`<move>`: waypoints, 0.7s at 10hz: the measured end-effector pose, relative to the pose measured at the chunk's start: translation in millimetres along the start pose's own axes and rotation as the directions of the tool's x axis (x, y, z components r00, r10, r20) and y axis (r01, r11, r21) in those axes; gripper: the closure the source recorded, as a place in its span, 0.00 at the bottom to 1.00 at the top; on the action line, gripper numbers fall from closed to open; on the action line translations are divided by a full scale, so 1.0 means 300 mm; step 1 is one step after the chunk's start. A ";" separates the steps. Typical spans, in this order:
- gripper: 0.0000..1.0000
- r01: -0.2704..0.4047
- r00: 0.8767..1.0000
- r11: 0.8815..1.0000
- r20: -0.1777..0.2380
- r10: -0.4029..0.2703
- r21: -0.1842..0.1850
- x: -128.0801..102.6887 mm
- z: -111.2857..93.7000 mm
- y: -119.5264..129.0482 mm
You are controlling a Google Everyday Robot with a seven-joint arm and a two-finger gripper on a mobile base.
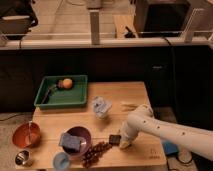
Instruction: Place eraser in table surface
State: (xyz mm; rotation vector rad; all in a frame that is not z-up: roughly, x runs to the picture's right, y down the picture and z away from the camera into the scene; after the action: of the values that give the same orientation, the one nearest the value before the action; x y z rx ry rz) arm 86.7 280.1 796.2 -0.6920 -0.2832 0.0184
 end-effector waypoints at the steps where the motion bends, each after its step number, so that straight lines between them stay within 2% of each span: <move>1: 1.00 0.000 1.000 1.000 0.001 0.000 0.000 0.001 -0.001 0.000; 2: 1.00 0.017 1.000 1.000 0.002 -0.017 0.006 0.010 -0.010 0.000; 4: 1.00 0.048 0.998 0.998 0.035 -0.050 0.038 0.014 -0.089 -0.023; 6: 1.00 0.058 0.997 0.995 0.043 -0.062 0.084 0.015 -0.172 -0.031; 7: 0.99 0.060 0.997 0.991 0.038 -0.065 0.119 0.016 -0.215 -0.034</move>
State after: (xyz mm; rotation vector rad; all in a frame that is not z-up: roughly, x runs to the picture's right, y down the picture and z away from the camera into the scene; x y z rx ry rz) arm 107.6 232.4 756.6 -0.5658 -0.3411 -0.0104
